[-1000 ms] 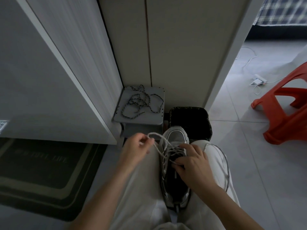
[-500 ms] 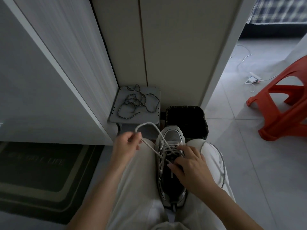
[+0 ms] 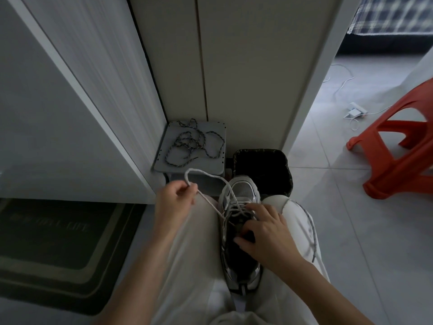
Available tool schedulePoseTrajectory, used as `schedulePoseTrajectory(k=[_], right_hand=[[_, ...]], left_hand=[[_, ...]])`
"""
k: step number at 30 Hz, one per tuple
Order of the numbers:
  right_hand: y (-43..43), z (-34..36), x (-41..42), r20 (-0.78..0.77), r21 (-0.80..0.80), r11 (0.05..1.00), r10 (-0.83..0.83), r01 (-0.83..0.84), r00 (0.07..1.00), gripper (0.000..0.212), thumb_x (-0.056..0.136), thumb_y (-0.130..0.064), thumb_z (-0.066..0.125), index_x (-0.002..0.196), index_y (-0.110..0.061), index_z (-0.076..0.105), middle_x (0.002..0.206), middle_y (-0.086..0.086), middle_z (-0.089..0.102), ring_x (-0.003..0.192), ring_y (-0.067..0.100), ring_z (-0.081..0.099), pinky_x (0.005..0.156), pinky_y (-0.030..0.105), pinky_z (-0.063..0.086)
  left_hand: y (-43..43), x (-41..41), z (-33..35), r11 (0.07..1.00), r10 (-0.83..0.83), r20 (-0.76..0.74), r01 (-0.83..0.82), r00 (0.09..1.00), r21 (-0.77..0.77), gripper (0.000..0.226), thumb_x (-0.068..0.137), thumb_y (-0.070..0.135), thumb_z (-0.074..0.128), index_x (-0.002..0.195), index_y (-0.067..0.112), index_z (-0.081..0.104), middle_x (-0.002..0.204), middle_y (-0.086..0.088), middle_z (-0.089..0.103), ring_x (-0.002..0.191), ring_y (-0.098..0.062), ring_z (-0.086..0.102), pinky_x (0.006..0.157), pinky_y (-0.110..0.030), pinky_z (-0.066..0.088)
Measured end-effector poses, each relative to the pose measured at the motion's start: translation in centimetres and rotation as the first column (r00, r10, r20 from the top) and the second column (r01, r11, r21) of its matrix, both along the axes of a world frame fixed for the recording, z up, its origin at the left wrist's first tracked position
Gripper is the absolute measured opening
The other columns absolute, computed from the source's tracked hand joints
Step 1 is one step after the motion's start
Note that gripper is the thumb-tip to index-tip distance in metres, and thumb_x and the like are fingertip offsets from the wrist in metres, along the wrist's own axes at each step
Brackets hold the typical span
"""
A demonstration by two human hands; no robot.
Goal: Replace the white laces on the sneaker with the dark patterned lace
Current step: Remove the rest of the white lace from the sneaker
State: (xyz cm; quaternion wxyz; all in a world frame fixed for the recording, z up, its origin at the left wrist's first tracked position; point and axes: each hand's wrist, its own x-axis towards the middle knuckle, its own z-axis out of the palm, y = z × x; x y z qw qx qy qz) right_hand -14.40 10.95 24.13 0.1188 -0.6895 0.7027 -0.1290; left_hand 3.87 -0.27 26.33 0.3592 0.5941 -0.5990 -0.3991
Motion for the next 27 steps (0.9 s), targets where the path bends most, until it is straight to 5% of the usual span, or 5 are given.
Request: schedulePoseTrajectory(k=[5,9,13,21,27], right_hand=[[0.1,0.1,-0.2,0.096,-0.006,1.0,-0.022,0.023,0.995,0.021,0.08,-0.038,0.065,0.094,-0.023,0.069,0.131,-0.004,0.049,0.119,0.02,0.043,0.096,0.034,0.036],[-0.2,1.0,-1.4,0.324,-0.139,0.947,-0.234,0.291,0.917,0.012,0.084,-0.016,0.063,0.096,-0.016,0.063,0.095,-0.002,0.062,0.085,0.014,0.055,0.071,0.019,0.035],[-0.3,0.8,-2.9,0.3,0.084,0.948,-0.319,0.308,0.899,0.005,0.088,-0.029,0.057,0.089,-0.024,0.06,0.077,-0.011,0.06,0.072,0.01,0.058,0.064,0.019,0.038],[-0.7,2.1,-2.4,0.567,0.213,0.977,-0.13,0.008,0.813,0.025,0.085,-0.018,0.066,0.065,-0.03,0.06,0.053,-0.013,0.058,0.049,-0.001,0.05,0.051,0.007,0.038],[-1.6,0.4,-3.3,0.356,0.197,0.945,-0.318,0.262,0.879,0.008,0.083,-0.032,0.066,0.078,-0.028,0.062,0.064,-0.017,0.058,0.062,-0.003,0.054,0.054,0.007,0.038]], left_hand=[[-2.7,4.1,2.9,0.942,0.337,-0.255,-0.328,0.906,0.079,0.011,0.093,0.024,0.054,0.083,0.022,0.06,0.075,0.004,0.065,0.058,-0.005,0.061,0.051,-0.019,0.045],[-2.8,6.5,3.8,0.938,-0.186,0.221,0.107,0.957,0.328,0.014,0.088,0.021,0.058,0.076,0.017,0.064,0.071,-0.002,0.067,0.065,-0.012,0.062,0.058,-0.025,0.047],[-0.6,6.0,2.2,0.732,-0.648,0.557,0.224,0.52,0.643,0.033,0.086,0.048,0.059,0.078,0.016,0.058,0.074,0.004,0.057,0.062,-0.009,0.052,0.054,-0.023,0.036],[2.3,-0.9,-0.2,0.879,-0.384,0.552,0.477,0.74,-0.028,0.05,0.092,0.02,0.053,0.14,0.018,0.041,0.141,-0.002,0.045,0.131,-0.016,0.04,0.107,-0.028,0.032],[2.8,-2.8,-0.7,0.875,-0.406,0.578,0.484,0.708,0.022,0.015,0.093,0.033,0.048,0.092,0.031,0.063,0.069,0.009,0.068,0.067,-0.006,0.064,0.052,-0.018,0.037]])
